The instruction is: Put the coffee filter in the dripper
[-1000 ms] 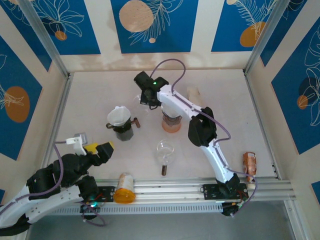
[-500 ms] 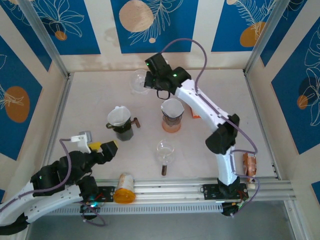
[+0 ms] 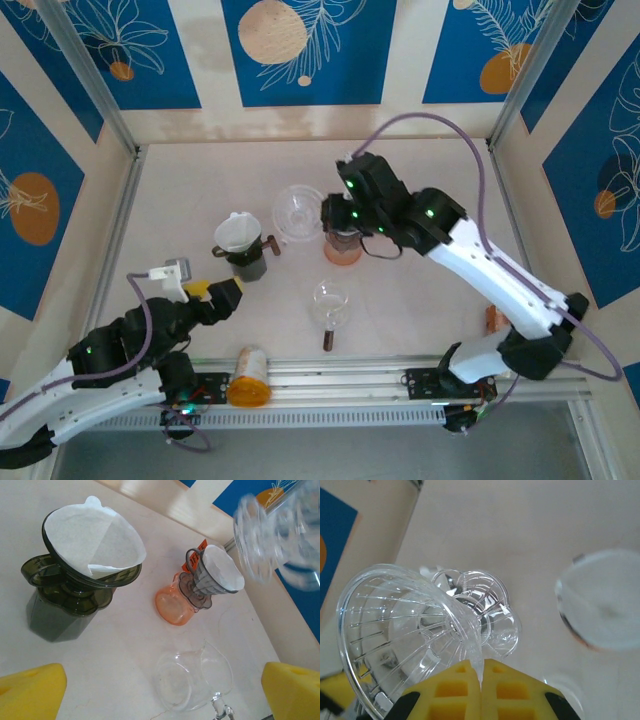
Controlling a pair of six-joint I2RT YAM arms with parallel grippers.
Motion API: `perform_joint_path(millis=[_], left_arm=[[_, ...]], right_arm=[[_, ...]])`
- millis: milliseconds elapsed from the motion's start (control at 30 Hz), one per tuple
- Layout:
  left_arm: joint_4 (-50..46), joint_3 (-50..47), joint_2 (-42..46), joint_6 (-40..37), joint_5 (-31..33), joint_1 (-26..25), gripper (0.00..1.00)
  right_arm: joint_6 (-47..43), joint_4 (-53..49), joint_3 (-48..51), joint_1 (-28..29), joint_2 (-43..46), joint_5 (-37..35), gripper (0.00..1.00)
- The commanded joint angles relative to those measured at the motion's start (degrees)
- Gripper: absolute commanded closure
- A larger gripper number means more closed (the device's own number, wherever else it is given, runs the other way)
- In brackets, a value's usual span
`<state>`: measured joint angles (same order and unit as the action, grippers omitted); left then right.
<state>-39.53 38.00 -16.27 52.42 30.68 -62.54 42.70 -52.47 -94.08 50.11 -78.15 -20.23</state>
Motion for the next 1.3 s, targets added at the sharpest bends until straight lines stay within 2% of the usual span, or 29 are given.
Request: perform_joint_path(millis=[0,200,400,767,1000,1267], left_arm=[[1.8,-1.3,-0.3,0.4,-1.0,-0.3,0.0],[2.9,-2.5,-0.5,1.1,-1.4,-0.3,0.0],[3.0,-2.7,-0.6,1.3,-1.6,-0.3,0.0],[3.0,-3.2,-0.7,1.8,-1.4,-0.3,0.0],[2.8,-3.2,-1.0,1.5,-1.0,-0.3,0.0],[3.1,-3.5,-1.1,1.5,-0.6,-0.3,0.0]], right_arm=[[4.4,-4.3,5.0,0.9,7.0,5.0,1.0],[9.8,-7.7,16.4,2.0,12.9,12.5,1.0],[10.3,-4.3,24.5,1.9,13.6,14.1,1.0],[7.7,0.2,27.5,-3.2,11.9,14.8,1.0],[6.3,-0.6,28.4,-5.8,10.6,15.5,1.0],[6.5,-2.0,29.4,-5.8,11.0,16.5,1.0]])
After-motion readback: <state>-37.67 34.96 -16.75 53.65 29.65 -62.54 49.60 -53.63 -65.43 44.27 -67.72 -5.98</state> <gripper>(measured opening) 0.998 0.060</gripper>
